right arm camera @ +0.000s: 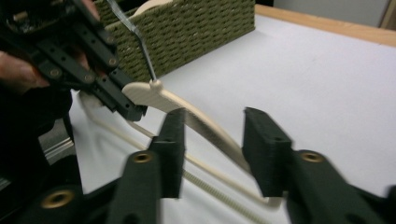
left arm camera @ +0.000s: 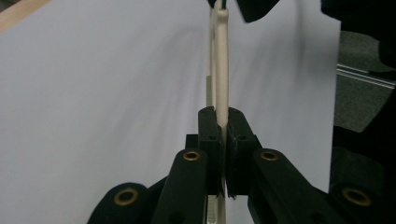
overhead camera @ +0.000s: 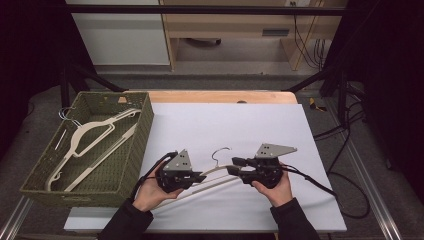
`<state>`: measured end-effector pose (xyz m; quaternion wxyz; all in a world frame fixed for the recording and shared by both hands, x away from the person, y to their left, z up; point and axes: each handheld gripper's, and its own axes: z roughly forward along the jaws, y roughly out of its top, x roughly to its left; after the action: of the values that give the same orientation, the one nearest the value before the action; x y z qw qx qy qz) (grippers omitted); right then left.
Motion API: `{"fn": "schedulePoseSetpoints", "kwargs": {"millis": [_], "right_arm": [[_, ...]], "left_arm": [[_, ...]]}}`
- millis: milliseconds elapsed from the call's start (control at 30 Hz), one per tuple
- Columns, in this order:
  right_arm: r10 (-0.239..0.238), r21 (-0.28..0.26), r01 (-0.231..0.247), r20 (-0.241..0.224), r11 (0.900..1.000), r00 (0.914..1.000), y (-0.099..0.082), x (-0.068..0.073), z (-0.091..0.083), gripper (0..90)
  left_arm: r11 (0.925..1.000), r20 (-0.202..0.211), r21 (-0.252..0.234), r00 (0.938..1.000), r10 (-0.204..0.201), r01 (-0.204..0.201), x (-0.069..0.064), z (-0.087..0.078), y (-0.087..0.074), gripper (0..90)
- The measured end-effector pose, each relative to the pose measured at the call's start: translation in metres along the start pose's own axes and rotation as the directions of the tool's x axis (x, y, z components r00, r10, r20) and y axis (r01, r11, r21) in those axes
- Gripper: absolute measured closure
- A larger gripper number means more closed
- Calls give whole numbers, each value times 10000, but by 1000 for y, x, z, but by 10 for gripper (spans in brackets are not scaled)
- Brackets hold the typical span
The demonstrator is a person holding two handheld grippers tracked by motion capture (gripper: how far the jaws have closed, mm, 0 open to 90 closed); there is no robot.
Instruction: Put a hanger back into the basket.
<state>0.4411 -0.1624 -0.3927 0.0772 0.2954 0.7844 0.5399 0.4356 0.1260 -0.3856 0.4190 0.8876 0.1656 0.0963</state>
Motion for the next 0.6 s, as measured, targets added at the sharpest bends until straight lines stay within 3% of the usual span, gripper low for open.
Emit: {"fn": "schedulePoseSetpoints", "kwargs": {"millis": [67,200,300,467,600], "right_arm": [[107,-152,-107,7,9998,9999,2,-1,-6,477],[-75,-520,122,896,9986,9960,3,-2,-23,303],[139,-857,-20,1381,9963,9903,0,-7,-36,176],[496,-1085,-271,2101,9937,9764,-9,-17,-57,71],[704,-1234,-400,2523,9915,9651,-17,-23,-67,46]], "left_arm": [[9997,-137,-120,9997,-207,205,2,-3,-2,869],[9956,-489,-609,9960,-748,717,6,-13,-5,869],[9912,-808,-927,9915,-1016,941,7,-22,-3,869],[9852,-1231,-1384,9853,-1186,1013,7,-39,1,869],[9776,-1372,-1818,9817,-1320,1060,9,-56,7,868]]}}
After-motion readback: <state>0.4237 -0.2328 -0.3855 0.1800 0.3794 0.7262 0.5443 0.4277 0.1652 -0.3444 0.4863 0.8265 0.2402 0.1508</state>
